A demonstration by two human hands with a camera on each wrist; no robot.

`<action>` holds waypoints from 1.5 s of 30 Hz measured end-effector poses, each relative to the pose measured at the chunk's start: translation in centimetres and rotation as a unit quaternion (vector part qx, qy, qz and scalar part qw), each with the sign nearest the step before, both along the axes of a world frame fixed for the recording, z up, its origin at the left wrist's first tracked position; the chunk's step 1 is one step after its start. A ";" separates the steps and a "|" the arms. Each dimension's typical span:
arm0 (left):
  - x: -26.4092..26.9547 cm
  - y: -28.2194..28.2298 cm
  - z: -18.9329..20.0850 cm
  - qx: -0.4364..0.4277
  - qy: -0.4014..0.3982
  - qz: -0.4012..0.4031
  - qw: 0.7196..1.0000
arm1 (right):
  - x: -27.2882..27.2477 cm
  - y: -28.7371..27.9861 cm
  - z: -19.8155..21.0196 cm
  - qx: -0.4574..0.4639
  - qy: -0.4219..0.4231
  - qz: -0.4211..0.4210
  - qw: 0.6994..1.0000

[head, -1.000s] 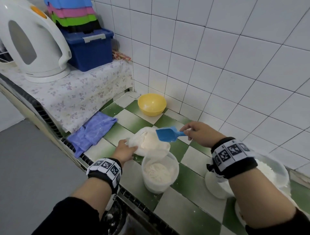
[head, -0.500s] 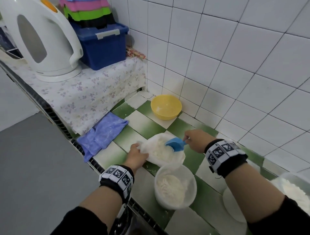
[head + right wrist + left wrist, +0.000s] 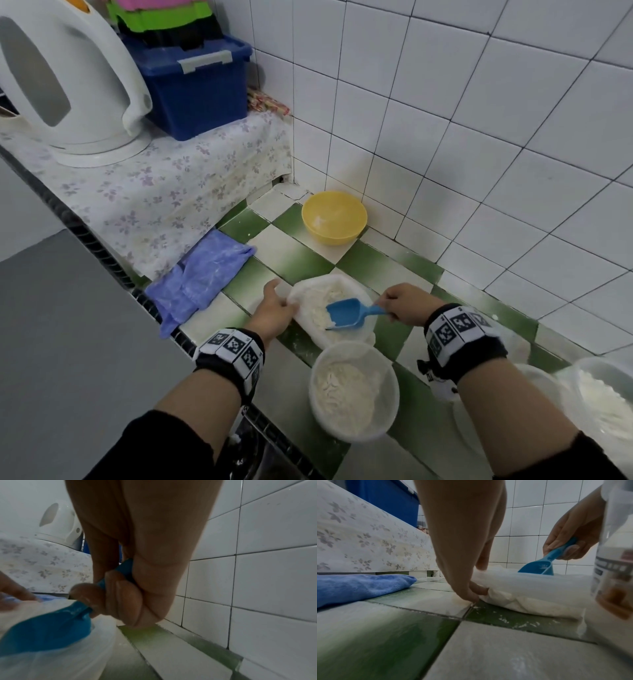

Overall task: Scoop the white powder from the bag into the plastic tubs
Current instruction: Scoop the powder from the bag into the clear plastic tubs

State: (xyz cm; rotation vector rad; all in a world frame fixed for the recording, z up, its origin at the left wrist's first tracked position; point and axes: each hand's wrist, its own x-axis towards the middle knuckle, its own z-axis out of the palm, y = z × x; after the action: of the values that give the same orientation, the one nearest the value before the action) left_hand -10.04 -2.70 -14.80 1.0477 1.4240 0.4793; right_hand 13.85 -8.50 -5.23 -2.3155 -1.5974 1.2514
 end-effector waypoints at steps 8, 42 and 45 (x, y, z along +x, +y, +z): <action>0.7 0.3 0.8 -0.007 -0.007 -0.069 0.998 | 0.0 -0.6 -1.7 -0.015 0.086 -0.060 0.994; 0.6 -5.1 4.5 0.074 -0.050 -0.060 0.994 | 2.0 -6.0 4.0 0.101 0.287 -0.208 0.930; 0.4 -5.9 4.8 0.073 -0.037 -0.056 0.995 | 2.1 -7.7 5.7 0.104 0.307 -0.183 0.928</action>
State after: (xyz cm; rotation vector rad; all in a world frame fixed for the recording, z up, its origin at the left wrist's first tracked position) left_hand -9.61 -8.56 -9.96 1.2076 1.2715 0.5421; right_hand 16.00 -16.16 0.46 -1.7286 -0.9804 1.4257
